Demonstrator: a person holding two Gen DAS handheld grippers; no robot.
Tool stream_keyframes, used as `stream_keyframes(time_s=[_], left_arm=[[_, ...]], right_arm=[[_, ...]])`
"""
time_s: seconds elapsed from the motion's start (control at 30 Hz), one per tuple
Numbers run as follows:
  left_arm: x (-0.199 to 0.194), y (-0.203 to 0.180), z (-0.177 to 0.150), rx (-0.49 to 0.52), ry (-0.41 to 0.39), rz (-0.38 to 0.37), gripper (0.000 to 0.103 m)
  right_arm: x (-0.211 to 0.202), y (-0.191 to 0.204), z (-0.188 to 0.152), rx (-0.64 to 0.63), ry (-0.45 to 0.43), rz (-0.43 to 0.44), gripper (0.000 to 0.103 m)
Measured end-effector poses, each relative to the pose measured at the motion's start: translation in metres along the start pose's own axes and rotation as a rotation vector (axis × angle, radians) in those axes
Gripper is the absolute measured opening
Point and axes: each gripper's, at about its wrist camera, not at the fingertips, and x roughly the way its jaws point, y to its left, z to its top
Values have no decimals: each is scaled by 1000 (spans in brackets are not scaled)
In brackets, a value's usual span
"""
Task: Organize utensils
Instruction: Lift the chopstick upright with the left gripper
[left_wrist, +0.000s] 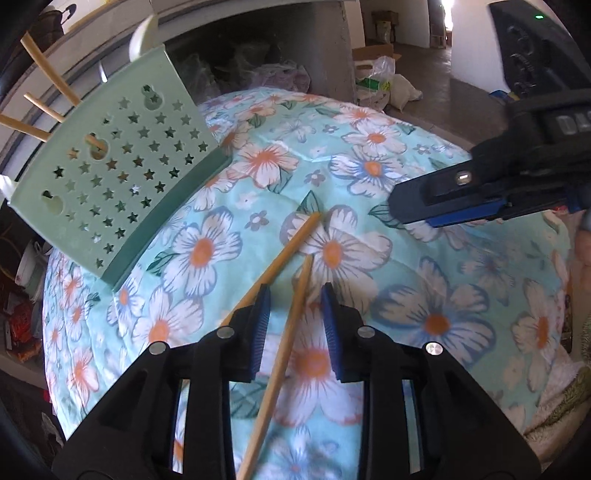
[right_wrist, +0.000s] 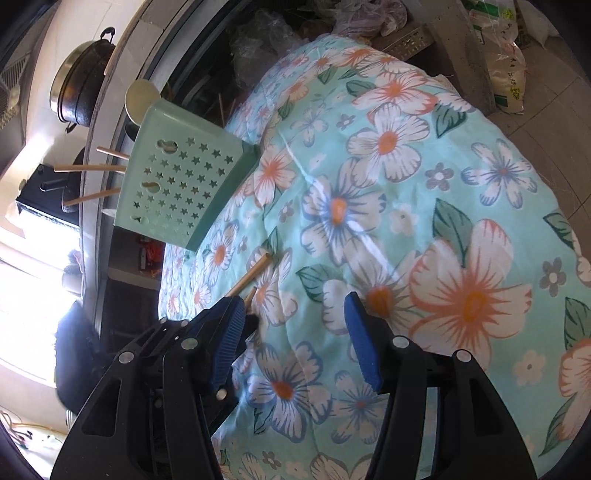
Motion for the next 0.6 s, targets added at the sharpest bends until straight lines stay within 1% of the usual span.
stream_keyframes(time_s=[0.03,0.1,0.23,0.4,0.5,0.6], left_arm=[[4,2,2,-11,6,-5,20],[5,6,4,-32,4,-18,9],[-2,18,6,-88,-17,-37,4],[-34,45,7,-192,-94,-53,4],[-62,66,7,-273,-171,-76,4],[-89,85,6,-349,-248,-91,4]], right_arm=[[-1,0,0,1,-4,2,55],[-3,-1,0,2,-12,11,55],[-3,4,2,4,-23,38,55],[4,19,6,-4,-17,105,54],[17,29,10,2,7,148,50],[33,34,11,26,41,156,43]])
